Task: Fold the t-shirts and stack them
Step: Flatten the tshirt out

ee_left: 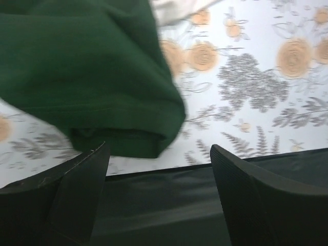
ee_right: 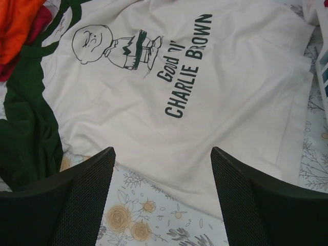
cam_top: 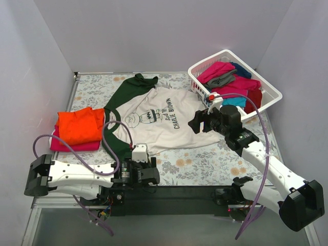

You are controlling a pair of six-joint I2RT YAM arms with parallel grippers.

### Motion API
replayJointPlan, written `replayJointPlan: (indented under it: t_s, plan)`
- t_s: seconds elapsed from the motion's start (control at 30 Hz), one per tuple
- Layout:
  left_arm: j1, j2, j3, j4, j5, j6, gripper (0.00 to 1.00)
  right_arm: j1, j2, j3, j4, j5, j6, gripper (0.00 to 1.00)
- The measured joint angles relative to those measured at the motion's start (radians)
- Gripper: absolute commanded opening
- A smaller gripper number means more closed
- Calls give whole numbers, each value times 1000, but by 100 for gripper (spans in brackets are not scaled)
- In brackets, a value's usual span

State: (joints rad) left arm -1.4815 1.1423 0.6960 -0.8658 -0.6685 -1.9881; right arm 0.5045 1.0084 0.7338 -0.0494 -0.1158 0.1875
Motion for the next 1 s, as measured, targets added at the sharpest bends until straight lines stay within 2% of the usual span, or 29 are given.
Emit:
replayJointPlan:
  t_s: [0.1, 0.17, 0.3, 0.47, 0.67, 0.8, 1.0]
  plan:
    - [0, -130, -52, -101, -26, -2, 74, 22, -6, -18, 4, -25, 17, 67]
    - [0, -164, -82, -162, -32, -2, 76, 80, -7, -33, 4, -26, 24, 67]
    - [0, -130, -95, -275, -37, -2, 80, 264, -8, -77, 7, -18, 46, 66]
    - [0, -132, -95, -387, -87, -2, 81, 476, 8, -166, 37, 10, 102, 66]
    - [0, -297, -91, -428, -163, -2, 81, 668, 163, -172, 102, 55, 153, 65]
    - [0, -312, -91, -452, -176, -2, 81, 780, 304, -94, 126, 107, 157, 65]
    - [0, -313, -91, -470, -186, -2, 81, 859, 445, 14, 166, 198, 157, 64]
